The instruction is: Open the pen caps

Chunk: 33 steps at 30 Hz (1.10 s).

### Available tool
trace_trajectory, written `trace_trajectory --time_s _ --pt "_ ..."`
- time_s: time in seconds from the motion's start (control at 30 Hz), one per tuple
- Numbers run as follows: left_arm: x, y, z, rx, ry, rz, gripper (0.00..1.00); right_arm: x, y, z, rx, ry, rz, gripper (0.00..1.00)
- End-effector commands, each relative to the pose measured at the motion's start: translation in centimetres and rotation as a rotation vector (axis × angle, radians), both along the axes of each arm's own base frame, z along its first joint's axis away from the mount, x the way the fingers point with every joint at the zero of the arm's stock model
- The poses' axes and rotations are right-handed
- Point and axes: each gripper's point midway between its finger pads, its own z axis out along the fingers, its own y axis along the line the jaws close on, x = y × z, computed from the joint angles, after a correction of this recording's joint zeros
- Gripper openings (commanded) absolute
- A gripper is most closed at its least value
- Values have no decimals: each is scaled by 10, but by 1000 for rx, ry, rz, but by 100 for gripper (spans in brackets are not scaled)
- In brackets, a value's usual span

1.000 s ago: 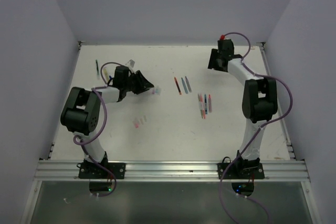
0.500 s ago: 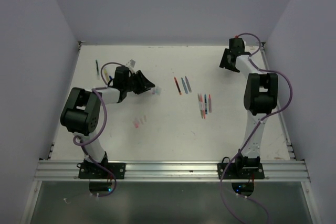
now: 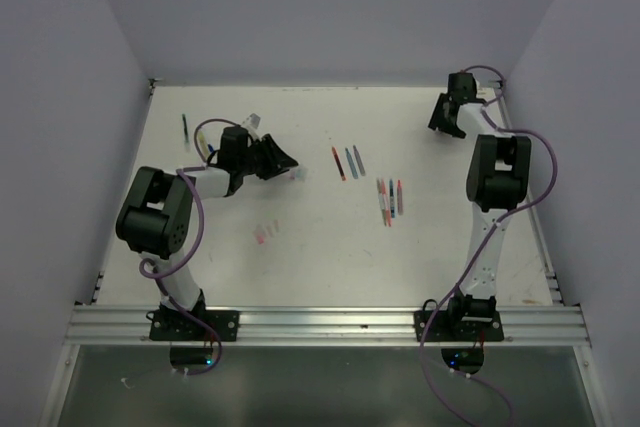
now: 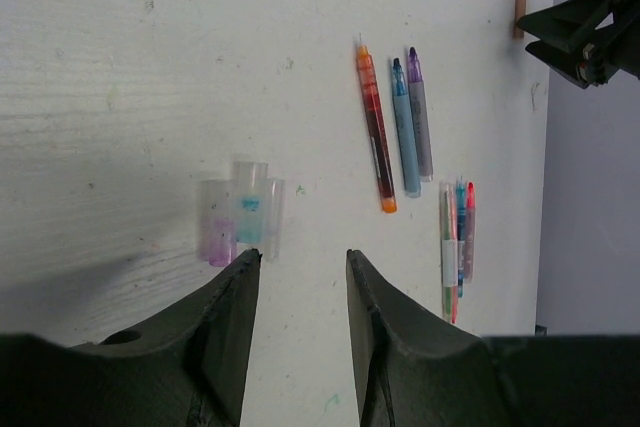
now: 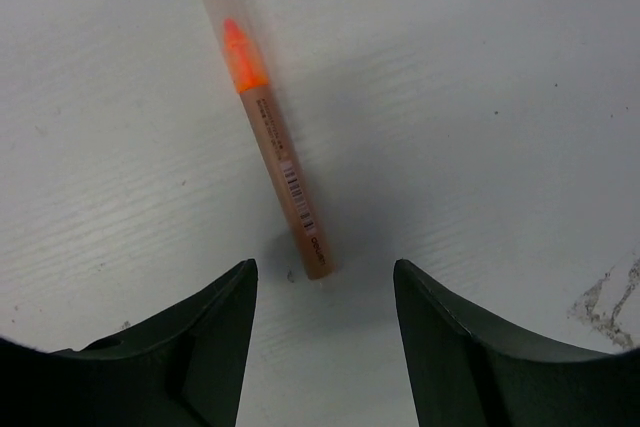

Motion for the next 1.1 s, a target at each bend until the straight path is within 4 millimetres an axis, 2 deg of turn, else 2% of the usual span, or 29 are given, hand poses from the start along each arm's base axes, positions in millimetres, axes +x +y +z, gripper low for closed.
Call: trace_trajectory --time_s 0.0,0.13,0.23,0.27,0.37,0.4,0.47,0.5,0.57,0.6,0.67,0.7,0.73,0.77,0.8,0.83,0.9,0.93,1.07 --pt "7 -8 12 -27 -52 -15 43 15 2 5 20 -19 44 60" --pt "7 -11 11 -26 -51 -20 43 20 5 -7 49 -3 80 58" --pt "8 -11 10 -24 -50 -19 43 22 7 -9 59 -4 93 56" --pt "8 -12 9 -24 -48 -22 43 23 10 -9 71 -5 110 48" --pt "7 -14 7 -24 -43 -25 43 22 14 -11 87 4 140 36" --pt "7 -14 8 -25 -46 -25 43 23 16 -11 98 1 151 28" --pt "6 -16 9 -28 -46 -30 43 21 19 -11 107 12 170 17" --pt "5 -17 10 -29 -46 -31 43 21 20 -11 108 11 174 8" --pt "4 -17 15 -32 -55 -34 43 19 23 -11 110 11 179 2" --pt "4 -17 18 -32 -59 -34 43 20 23 2 107 -18 178 0" --pt "3 -17 25 -34 -72 -34 43 16 27 7 91 -44 181 0" --pt "2 -17 28 -34 -76 -36 43 17 28 31 74 -89 180 0" --pt "2 -16 34 -39 -88 -36 44 12 35 32 60 -92 188 0" --pt "2 -16 38 -42 -96 -35 44 9 39 44 51 -112 195 0" --pt "1 -17 41 -46 -98 -35 44 7 44 70 42 -160 203 0" --pt "1 -17 47 -55 -109 -37 45 -2 66 72 45 -162 243 0" --pt "1 -21 55 -87 -117 -42 48 -12 87 84 51 -180 278 0" --pt "-1 -24 58 -110 -116 -62 50 -25 110 95 56 -192 321 0" --pt "-2 -35 72 -207 -122 -86 55 -57 180 107 152 -212 470 0"
